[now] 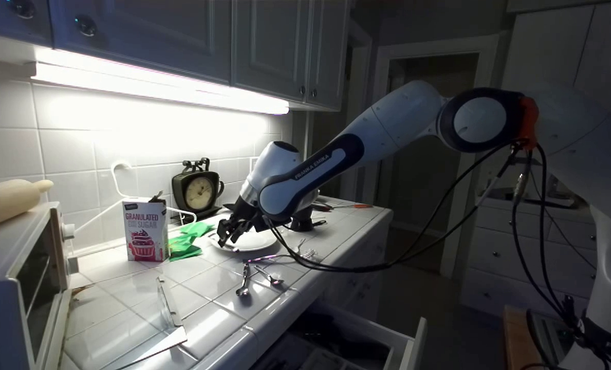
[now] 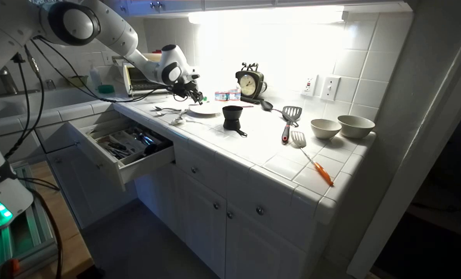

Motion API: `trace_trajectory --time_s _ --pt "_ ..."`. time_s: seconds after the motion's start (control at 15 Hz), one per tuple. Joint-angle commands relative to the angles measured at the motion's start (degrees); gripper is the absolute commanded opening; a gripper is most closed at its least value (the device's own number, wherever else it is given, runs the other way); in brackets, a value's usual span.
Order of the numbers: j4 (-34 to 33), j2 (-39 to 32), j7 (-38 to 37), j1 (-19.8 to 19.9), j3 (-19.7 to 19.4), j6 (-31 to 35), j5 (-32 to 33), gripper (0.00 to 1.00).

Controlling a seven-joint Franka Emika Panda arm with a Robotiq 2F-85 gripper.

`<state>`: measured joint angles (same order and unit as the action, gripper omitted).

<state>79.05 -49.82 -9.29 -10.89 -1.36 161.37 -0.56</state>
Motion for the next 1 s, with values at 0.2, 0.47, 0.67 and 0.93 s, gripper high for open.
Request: trace_trajectory --time_s 0.2,0.47,0.67,0.93 --pt "-5.0 -3.4 -1.2 -1.0 -1.1 -0.6 0.7 0.01" --pt "-6.1 -4.0 -1.3 -1.0 -1.4 -0.9 0.7 0.00" --pt "-6.4 -4.1 -1.2 -0.9 -1.5 -1.3 0.7 0.00" --pt "-6.7 -4.0 -1.2 -0.8 -1.5 -1.5 0.5 0.27"
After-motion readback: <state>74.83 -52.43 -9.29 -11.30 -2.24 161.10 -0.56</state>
